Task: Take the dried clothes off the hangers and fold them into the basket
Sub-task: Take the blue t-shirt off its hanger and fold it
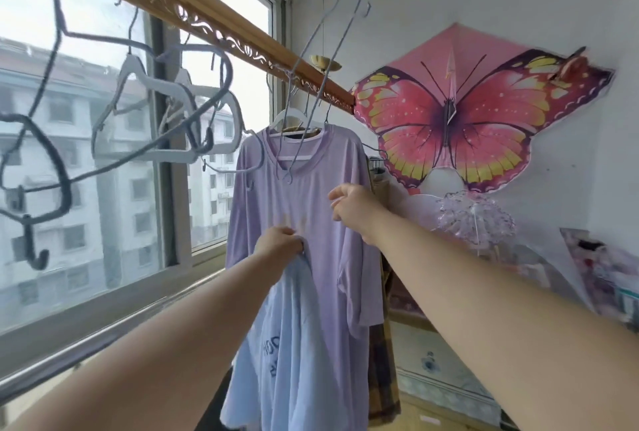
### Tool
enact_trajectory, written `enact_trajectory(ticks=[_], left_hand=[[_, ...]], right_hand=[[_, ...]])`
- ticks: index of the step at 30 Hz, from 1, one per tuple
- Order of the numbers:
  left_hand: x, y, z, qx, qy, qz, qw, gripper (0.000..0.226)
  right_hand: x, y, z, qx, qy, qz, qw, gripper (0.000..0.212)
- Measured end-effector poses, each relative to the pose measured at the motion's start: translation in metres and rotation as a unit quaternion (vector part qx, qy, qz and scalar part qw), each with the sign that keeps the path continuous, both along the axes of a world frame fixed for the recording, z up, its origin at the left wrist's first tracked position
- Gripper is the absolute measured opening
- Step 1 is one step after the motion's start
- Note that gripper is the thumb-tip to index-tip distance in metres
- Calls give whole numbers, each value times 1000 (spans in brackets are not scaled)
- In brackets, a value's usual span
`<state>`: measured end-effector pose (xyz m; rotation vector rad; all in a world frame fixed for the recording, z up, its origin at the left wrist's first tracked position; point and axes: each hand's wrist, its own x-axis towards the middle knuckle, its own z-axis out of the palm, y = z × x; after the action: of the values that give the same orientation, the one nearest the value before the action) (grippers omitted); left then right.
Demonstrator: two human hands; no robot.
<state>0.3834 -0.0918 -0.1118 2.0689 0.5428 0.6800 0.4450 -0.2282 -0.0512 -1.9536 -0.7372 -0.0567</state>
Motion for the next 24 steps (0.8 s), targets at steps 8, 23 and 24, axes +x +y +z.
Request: enact_trajectory(ticks=[8, 23, 24], left_hand=[[-8, -9, -39, -280, 107, -52, 953, 4], [-36, -50, -118, -450, 162, -200, 855, 24], [-34, -50, -125, -453, 154, -202, 854, 22]], right_hand=[[-16, -8, -52, -105, 96, 55, 988, 19], [-23, -40, -143, -77, 217, 31, 973, 20], [-23, -43, -148, -78, 223, 36, 971, 21]])
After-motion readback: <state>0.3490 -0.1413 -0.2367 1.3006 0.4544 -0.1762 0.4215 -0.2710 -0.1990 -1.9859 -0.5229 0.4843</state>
